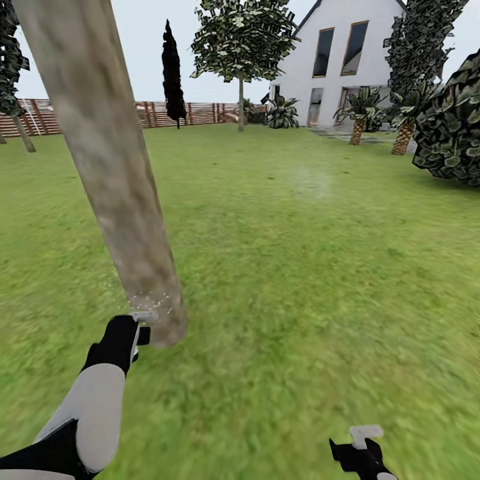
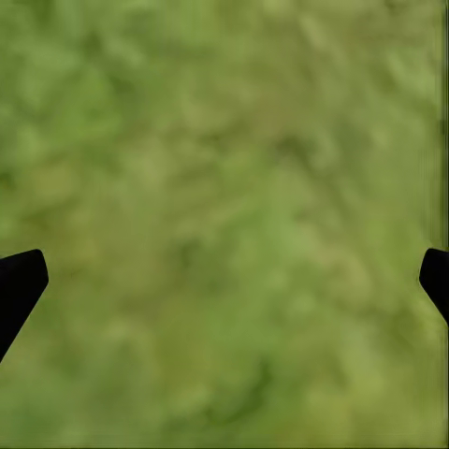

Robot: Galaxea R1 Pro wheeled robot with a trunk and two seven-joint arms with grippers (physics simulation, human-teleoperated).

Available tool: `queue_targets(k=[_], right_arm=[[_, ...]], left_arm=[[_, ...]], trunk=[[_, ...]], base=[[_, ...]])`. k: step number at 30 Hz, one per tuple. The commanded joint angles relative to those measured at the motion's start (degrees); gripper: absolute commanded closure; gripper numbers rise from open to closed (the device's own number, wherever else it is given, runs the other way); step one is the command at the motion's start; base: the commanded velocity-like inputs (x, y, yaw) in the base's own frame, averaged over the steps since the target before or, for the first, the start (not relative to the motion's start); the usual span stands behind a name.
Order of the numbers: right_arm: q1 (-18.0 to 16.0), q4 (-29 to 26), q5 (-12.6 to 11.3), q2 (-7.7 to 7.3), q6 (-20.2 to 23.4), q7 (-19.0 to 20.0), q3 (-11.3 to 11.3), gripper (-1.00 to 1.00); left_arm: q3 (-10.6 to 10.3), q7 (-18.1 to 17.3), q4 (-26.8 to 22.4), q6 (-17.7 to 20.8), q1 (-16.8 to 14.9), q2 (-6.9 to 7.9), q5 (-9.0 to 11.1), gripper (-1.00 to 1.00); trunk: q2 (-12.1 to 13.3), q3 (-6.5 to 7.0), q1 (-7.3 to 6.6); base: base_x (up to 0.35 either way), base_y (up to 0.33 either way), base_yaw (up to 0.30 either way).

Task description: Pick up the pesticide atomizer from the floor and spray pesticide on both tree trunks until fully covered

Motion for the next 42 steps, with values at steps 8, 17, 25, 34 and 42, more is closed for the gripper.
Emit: queue_targets(k=[8, 17, 25, 34, 42], right_arm=[[0.0, 0.0, 0.3, 0.0, -0.2, 0.3, -0.5, -1.0], [0.0, 0.0, 0.3, 0.06, -0.2, 0.3, -0.5, -1.0], [0.0, 0.1, 0.3, 0.09, -0.2, 0.4, -0.5, -1.0], [0.0, 0.0, 0.3, 0.09, -0.2, 0.4, -0.5, -1.0], [0.0, 0.0, 0.3, 0.09, -0.2, 0.4, -0.5, -1.0]], left_arm=[[0.3, -0.3, -0.1, 0.2, -0.1, -0.2, -0.4, 1.0], [0.3, -0.2, -0.1, 0.2, 0.3, -0.03, -0.5, 1.0], [0.2, -0.2, -0.1, 0.2, 0.5, -0.03, -0.5, 1.0], [0.0, -0.1, 0.0, 0.1, 0.8, 0.29, -0.5, 1.0], [0.0, 0.0, 0.0, 0.0, 0.8, 0.43, -0.5, 1.0]], trunk=[[0.0, -0.05, 0.01], [0.0, -0.05, 0.01], [0.0, -0.05, 0.01], [0.0, -0.05, 0.01], [0.0, -0.05, 0.01]], base=[[0.031, -0.269, 0.0], [0.114, -0.275, 0.031], [0.139, -0.274, 0.258], [0.15, -0.266, 0.276], [0.189, -0.24, 0.186]])
